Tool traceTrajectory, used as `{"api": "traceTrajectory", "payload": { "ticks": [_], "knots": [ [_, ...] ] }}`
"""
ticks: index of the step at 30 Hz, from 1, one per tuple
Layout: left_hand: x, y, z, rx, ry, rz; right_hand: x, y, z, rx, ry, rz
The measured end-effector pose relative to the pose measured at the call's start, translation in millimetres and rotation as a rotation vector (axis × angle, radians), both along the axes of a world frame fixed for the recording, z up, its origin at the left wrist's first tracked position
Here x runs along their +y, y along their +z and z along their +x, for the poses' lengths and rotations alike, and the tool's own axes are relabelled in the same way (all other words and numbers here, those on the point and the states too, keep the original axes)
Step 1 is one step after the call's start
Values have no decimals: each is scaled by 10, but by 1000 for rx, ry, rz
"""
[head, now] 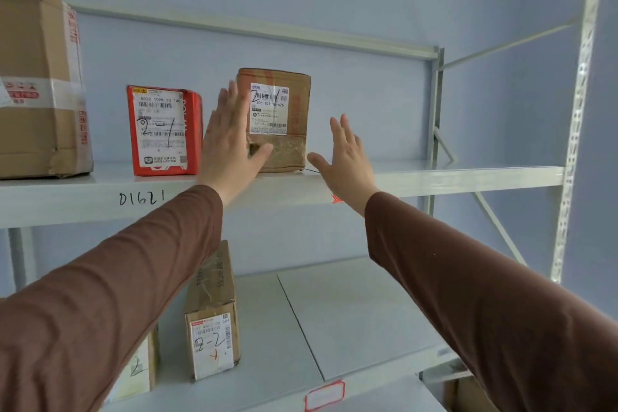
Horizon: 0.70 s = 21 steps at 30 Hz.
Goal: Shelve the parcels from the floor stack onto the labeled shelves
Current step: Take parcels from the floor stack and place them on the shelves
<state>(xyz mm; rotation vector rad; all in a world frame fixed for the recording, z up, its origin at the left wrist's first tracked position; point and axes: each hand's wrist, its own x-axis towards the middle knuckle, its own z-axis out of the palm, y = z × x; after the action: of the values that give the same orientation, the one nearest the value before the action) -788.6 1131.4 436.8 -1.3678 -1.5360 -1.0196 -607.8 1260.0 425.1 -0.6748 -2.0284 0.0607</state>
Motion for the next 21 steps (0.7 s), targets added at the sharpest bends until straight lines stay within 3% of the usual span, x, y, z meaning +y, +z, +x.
{"api": "traceTrajectory", "payload": {
  "ticks": [4,8,12,21],
  "knots": [
    [121,-210,377,236,50,-112,-274,-179,500,-91,-239,180],
    [229,-542,967,236,-65,-236,-669,-575,1147,-243,-501,195],
    [178,-992,1729,278,-197,-386,-1184,-1072,1904,-379,-746,85],
    [-728,-1867,3977,413,-622,-658,-2945,-1918,3697,-440,-1262,-231]
  ]
}}
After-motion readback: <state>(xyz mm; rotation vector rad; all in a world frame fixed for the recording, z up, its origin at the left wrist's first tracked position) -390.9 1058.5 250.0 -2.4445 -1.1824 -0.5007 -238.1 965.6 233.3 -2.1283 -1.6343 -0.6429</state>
